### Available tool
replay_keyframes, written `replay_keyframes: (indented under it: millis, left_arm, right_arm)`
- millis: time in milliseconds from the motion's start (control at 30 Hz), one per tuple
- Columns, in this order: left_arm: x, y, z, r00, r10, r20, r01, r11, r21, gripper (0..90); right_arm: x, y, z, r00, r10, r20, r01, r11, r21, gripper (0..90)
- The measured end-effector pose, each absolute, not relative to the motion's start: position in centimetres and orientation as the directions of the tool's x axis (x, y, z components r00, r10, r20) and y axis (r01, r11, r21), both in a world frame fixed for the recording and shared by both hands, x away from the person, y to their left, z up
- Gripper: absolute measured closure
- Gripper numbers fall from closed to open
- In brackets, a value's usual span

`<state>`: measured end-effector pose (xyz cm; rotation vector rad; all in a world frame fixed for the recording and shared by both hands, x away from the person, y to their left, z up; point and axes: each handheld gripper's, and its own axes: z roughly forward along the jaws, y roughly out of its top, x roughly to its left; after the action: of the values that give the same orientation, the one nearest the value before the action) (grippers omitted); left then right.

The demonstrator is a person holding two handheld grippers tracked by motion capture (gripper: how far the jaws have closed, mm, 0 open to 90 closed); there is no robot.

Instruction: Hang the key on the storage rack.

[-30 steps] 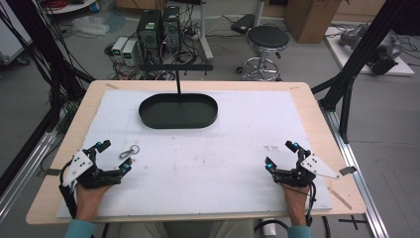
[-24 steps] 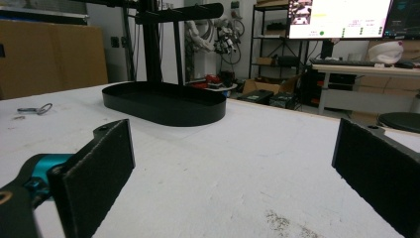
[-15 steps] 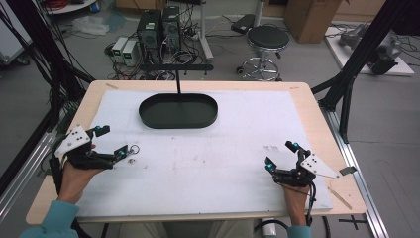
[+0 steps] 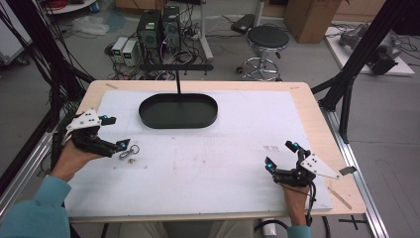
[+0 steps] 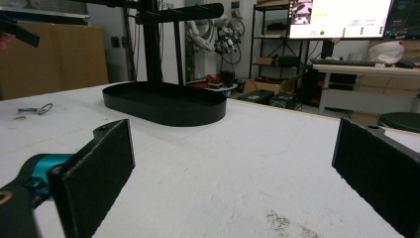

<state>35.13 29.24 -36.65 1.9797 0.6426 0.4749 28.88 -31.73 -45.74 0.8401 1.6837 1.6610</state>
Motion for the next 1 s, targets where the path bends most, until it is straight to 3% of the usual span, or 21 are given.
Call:
replay_keyframes:
  millis: [467, 1000]
  left_arm:
    - [38.0, 28.2, -37.3, 0.843, 0.537, 0.025, 0.304, -0.516, 0.801, 3.5]
    - [40.1, 26.6, -39.0, 0.894, 0.440, 0.086, 0.280, -0.697, 0.660, 3.5]
  right_arm:
    - [28.9, -31.7, -45.7, -0.603, 0.798, 0.005, 0.017, 0.007, 1.000, 2.2]
    - [28.9, -31.7, -45.7, -0.606, 0.796, 0.004, 0.015, 0.006, 1.000, 2.2]
